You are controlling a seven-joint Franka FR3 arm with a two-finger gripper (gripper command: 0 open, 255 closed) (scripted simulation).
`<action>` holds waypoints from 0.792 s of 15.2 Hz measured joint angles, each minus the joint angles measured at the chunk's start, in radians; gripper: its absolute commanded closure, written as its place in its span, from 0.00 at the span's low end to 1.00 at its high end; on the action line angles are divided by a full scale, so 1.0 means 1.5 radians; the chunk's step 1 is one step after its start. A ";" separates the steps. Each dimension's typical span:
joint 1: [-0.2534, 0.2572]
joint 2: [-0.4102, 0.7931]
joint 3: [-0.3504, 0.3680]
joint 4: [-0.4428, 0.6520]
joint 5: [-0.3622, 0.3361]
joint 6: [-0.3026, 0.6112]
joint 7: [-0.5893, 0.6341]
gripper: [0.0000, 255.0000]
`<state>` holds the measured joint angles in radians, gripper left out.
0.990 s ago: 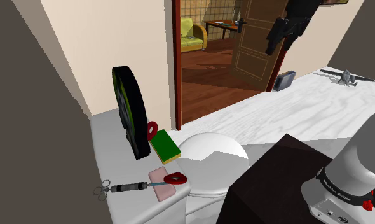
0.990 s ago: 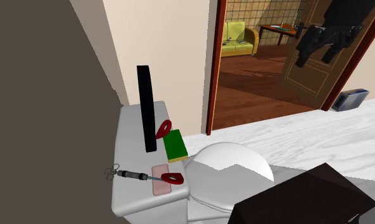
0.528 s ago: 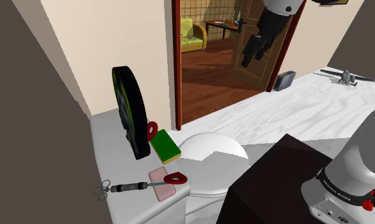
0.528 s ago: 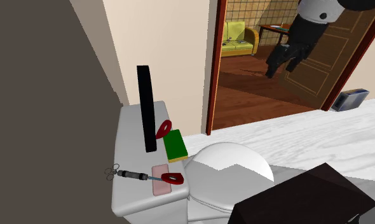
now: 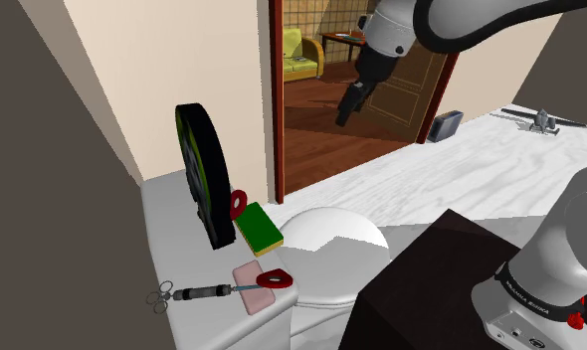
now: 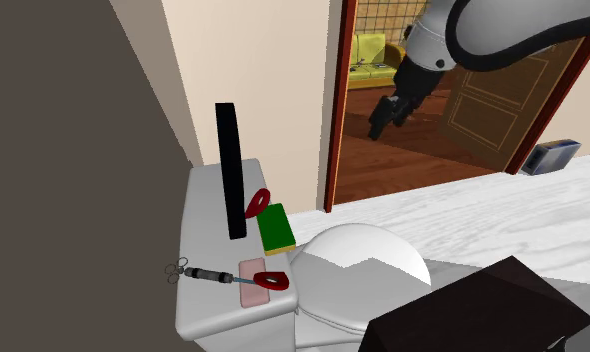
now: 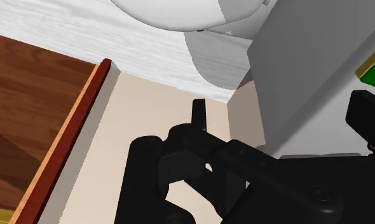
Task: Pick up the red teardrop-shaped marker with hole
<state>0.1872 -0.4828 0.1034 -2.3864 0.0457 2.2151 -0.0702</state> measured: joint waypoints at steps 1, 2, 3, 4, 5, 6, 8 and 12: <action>0.007 0.018 0.002 0.002 0.003 0.021 -0.012 0.00; 0.015 0.034 0.004 0.002 0.006 0.042 -0.024 0.00; 0.022 0.055 0.007 0.011 0.007 0.060 -0.035 0.00; 0.029 0.072 0.011 0.012 0.010 0.081 -0.046 0.00; 0.038 0.087 0.016 0.013 0.013 0.100 -0.054 0.00; 0.046 0.105 0.021 0.017 0.015 0.120 -0.063 0.00; 0.059 0.137 0.026 0.023 0.020 0.156 -0.089 0.00; 0.085 0.209 0.040 0.046 0.028 0.224 -0.138 0.00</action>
<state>0.3154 -0.1688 0.1631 -2.3173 0.0871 2.5513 -0.2771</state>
